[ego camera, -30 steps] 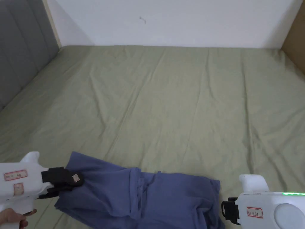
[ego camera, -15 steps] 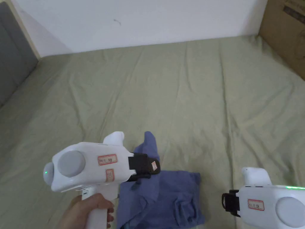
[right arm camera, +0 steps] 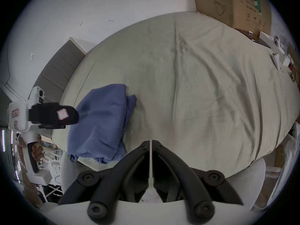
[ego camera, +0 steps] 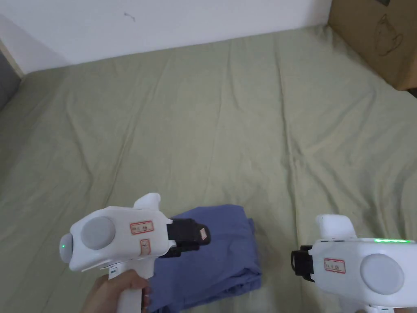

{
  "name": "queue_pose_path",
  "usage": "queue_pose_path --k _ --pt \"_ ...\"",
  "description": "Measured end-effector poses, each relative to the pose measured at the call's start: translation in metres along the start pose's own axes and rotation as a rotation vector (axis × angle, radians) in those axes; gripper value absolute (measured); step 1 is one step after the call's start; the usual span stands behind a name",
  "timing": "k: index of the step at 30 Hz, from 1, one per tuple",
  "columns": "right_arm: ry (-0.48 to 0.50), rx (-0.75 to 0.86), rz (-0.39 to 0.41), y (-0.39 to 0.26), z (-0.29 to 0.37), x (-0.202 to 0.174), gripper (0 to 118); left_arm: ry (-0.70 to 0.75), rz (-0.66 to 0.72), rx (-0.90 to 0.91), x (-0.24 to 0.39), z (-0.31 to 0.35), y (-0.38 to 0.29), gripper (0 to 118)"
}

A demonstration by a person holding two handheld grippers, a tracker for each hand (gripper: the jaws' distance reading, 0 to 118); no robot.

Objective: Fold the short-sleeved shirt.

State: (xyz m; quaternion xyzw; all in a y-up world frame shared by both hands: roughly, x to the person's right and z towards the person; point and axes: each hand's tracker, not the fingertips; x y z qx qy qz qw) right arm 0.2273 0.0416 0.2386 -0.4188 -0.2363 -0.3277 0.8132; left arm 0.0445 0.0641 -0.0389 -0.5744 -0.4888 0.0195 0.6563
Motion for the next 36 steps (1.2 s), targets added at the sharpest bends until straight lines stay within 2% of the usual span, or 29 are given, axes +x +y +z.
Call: queue_pose_path --k 1,2,5,13,17,20,23,26,29,32,36 --pt "0.006 -0.003 0.000 -0.001 -0.002 -0.002 2 0.035 0.033 -0.005 -0.006 -0.004 -0.002 15" --pt "0.010 -0.003 0.000 -0.002 -0.003 -0.003 2 0.058 0.060 -0.012 -0.010 -0.008 -0.004 9" --pt "0.028 -0.021 0.013 -0.007 -0.005 -0.006 2 0.013 0.060 -0.054 -0.011 -0.023 -0.010 6" --pt "0.028 -0.038 0.015 -0.011 -0.004 -0.005 2 -0.045 -0.039 -0.186 0.037 -0.077 -0.020 5" --pt "0.015 -0.030 0.009 -0.010 0.000 -0.001 2 -0.027 -0.125 -0.227 0.058 -0.097 -0.031 5" --pt "0.002 -0.023 -0.003 -0.009 0.005 0.002 2 -0.052 -0.107 -0.212 0.061 -0.093 -0.030 5" --pt "0.002 -0.019 0.000 -0.007 0.009 -0.002 2 -0.160 -0.135 -0.216 0.058 -0.072 -0.030 5" --pt "-0.007 -0.015 0.037 0.000 0.011 -0.013 2 -0.205 -0.125 -0.144 0.045 -0.038 -0.029 5" --pt "0.011 -0.015 0.093 0.010 0.011 -0.032 2 -0.208 -0.042 -0.031 0.011 0.006 -0.025 5" --pt "0.061 -0.019 0.160 0.022 0.006 -0.058 2 -0.175 0.067 0.075 -0.038 0.044 -0.022 5" --pt "0.102 -0.041 0.270 0.037 -0.012 -0.098 2 -0.069 0.171 0.116 -0.090 0.072 -0.033 5"
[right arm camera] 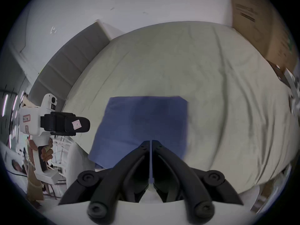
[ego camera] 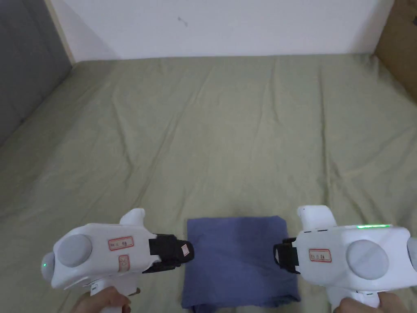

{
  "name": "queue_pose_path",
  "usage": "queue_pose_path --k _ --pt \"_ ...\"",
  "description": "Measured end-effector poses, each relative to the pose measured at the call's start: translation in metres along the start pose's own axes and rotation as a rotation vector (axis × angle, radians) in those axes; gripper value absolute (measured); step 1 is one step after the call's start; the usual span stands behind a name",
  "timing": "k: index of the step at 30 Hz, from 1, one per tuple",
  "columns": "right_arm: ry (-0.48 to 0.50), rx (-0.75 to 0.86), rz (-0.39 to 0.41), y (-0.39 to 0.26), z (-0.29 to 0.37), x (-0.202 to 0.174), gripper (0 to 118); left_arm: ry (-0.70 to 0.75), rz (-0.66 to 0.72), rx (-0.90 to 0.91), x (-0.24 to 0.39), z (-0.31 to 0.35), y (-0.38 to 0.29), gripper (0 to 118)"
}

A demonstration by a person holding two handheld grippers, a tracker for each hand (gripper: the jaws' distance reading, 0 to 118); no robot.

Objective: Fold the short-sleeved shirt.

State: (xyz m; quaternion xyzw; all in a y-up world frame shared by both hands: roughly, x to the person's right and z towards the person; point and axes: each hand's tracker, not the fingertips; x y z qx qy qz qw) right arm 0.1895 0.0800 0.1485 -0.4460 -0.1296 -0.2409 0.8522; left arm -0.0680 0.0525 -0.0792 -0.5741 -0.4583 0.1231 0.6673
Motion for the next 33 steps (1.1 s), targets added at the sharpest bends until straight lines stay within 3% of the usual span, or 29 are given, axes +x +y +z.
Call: queue_pose_path --k 4,6,8,9,11,13,17,19,21,26,27,29,30,31,33 --pt "0.023 -0.084 0.055 0.011 -0.057 -0.009 2 -0.195 0.142 0.026 -0.039 0.010 -0.013 5" --pt "-0.092 -0.214 0.028 0.004 -0.093 -0.006 2 -0.210 0.201 0.046 -0.050 0.007 -0.018 6" --pt "-0.030 -0.144 -0.023 0.002 -0.092 -0.003 2 -0.173 0.199 0.063 -0.054 0.001 -0.022 9" --pt "-0.031 -0.151 -0.018 0.006 -0.086 -0.003 2 -0.162 0.205 0.065 -0.057 -0.001 -0.023 15" --pt "-0.014 -0.159 -0.004 0.008 -0.085 0.001 2 -0.182 0.235 0.041 -0.062 -0.010 -0.020 58" --pt "-0.003 -0.160 -0.021 0.008 -0.080 0.004 2 -0.233 0.285 -0.010 -0.065 -0.023 -0.015 88" --pt "0.001 -0.156 -0.051 0.006 -0.083 0.004 2 -0.229 0.250 -0.003 -0.060 -0.050 -0.011 108" --pt "0.003 -0.163 -0.041 0.008 -0.084 0.005 2 -0.291 0.270 -0.027 -0.060 -0.064 -0.009 111" --pt "0.006 -0.168 -0.048 0.008 -0.085 0.005 2 -0.383 0.302 -0.007 -0.058 -0.078 -0.006 111" --pt "0.002 -0.162 -0.046 0.007 -0.084 0.005 2 -0.405 0.314 -0.078 -0.044 -0.107 -0.001 110" --pt "0.001 -0.162 -0.048 0.007 -0.083 0.005 2 -0.357 0.278 -0.094 -0.039 -0.105 0.001 103" --pt "-0.004 -0.162 -0.054 0.009 -0.078 0.003 2 -0.185 0.203 -0.152 -0.040 -0.113 0.004 27" --pt "-0.014 -0.165 -0.045 0.010 -0.076 0.002 2 -0.176 0.234 -0.161 -0.044 -0.116 0.004 27" --pt "-0.013 -0.164 -0.042 0.010 -0.074 0.001 2 -0.286 0.263 -0.158 -0.051 -0.112 0.007 27" --pt "-0.022 -0.153 -0.040 0.013 -0.064 -0.003 2 -0.256 0.248 -0.145 -0.045 -0.104 0.010 27"
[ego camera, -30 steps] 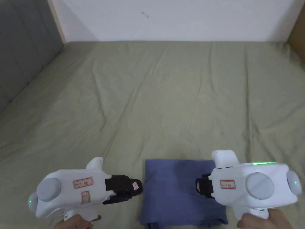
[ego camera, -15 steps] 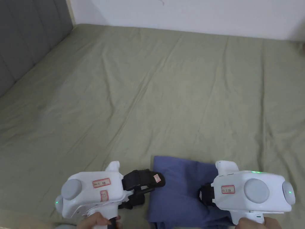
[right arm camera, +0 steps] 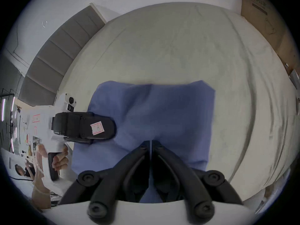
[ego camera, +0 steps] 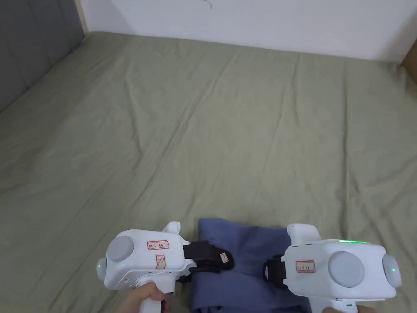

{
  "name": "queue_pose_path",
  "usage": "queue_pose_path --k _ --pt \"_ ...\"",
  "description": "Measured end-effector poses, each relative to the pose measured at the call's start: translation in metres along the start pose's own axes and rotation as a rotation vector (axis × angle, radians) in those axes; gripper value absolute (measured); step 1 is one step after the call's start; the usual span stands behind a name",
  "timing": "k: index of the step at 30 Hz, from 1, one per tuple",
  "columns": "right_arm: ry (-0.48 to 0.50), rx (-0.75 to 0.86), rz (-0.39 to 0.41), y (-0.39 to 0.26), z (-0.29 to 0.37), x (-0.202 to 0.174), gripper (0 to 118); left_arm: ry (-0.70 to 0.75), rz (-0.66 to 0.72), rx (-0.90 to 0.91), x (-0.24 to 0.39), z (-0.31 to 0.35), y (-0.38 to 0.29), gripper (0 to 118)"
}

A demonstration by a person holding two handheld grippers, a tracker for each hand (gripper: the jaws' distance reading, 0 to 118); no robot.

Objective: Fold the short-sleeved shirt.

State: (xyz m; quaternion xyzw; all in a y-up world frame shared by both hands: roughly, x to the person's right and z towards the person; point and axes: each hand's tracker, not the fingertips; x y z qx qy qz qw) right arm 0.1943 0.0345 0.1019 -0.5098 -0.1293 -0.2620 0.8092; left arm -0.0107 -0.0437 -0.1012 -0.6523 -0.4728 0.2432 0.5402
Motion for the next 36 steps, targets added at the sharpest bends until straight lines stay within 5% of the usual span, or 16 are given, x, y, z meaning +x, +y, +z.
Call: queue_pose_path --k 10,20,21,22,24,25,31,33,36 --pt "-0.066 0.055 -0.023 0.010 0.010 0.001 2 0.459 -0.359 0.046 0.024 0.113 0.055 27" --pt "-0.088 0.002 -0.042 0.009 -0.010 0.002 2 1.460 -0.599 0.124 -0.041 0.216 0.134 28" --pt "-0.088 -0.005 -0.040 0.009 -0.012 0.001 2 1.526 -0.620 0.123 -0.049 0.219 0.138 35" --pt "-0.089 -0.014 -0.034 0.009 -0.014 0.001 2 1.603 -0.638 0.138 -0.054 0.221 0.142 57" --pt "-0.093 -0.023 -0.026 0.008 -0.016 -0.001 2 1.606 -0.624 0.239 -0.054 0.229 0.143 92" --pt "-0.093 -0.024 -0.025 0.008 -0.017 0.000 2 1.568 -0.574 0.285 -0.050 0.232 0.142 98" --pt "-0.084 -0.020 -0.028 0.009 -0.016 0.001 2 1.279 -0.373 0.436 -0.014 0.255 0.132 98" --pt "-0.072 -0.010 -0.036 0.007 -0.013 0.003 2 1.076 -0.331 0.472 0.006 0.257 0.115 92" --pt "-0.062 0.004 -0.046 0.003 -0.008 0.004 2 0.848 -0.286 0.472 0.030 0.249 0.089 6"
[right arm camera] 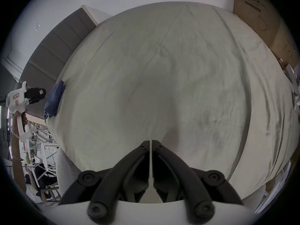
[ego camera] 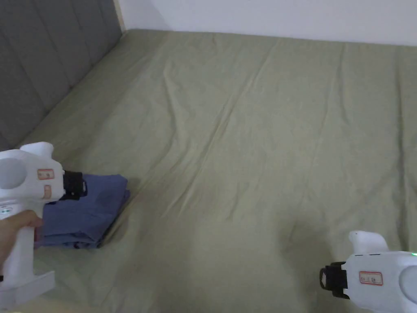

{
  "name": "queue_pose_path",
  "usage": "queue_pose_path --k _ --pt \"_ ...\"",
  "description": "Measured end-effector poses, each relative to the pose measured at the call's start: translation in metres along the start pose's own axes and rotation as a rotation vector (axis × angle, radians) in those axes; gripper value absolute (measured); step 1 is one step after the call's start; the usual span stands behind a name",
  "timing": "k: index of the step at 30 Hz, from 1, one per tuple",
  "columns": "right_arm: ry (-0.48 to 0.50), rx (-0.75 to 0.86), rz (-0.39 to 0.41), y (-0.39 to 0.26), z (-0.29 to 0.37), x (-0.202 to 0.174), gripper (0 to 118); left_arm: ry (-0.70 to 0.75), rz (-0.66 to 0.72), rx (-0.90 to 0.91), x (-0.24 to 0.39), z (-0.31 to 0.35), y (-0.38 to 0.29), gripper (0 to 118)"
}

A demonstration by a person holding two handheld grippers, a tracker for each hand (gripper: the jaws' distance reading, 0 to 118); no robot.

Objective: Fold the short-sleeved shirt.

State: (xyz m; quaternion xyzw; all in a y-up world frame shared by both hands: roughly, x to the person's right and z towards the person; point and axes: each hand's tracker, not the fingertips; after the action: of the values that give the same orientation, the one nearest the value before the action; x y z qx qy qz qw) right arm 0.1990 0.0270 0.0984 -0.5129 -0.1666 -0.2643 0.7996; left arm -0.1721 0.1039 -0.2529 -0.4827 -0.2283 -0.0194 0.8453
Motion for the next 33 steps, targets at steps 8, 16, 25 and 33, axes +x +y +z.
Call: queue_pose_path --k 8,16,25,33 --pt "0.030 0.050 0.002 -0.023 0.025 0.009 2 -0.088 -0.190 -0.022 0.105 0.038 -0.088 0" --pt "-0.046 0.308 0.065 -0.026 0.084 0.009 2 -0.029 -0.295 0.242 0.194 0.087 -0.114 0" --pt "-0.256 0.761 0.097 -0.005 0.207 -0.009 2 -0.008 -0.392 0.546 0.272 0.163 -0.108 0" --pt "-0.312 0.997 0.102 -0.009 0.265 -0.024 2 0.014 -0.408 0.775 0.305 0.204 -0.111 0"
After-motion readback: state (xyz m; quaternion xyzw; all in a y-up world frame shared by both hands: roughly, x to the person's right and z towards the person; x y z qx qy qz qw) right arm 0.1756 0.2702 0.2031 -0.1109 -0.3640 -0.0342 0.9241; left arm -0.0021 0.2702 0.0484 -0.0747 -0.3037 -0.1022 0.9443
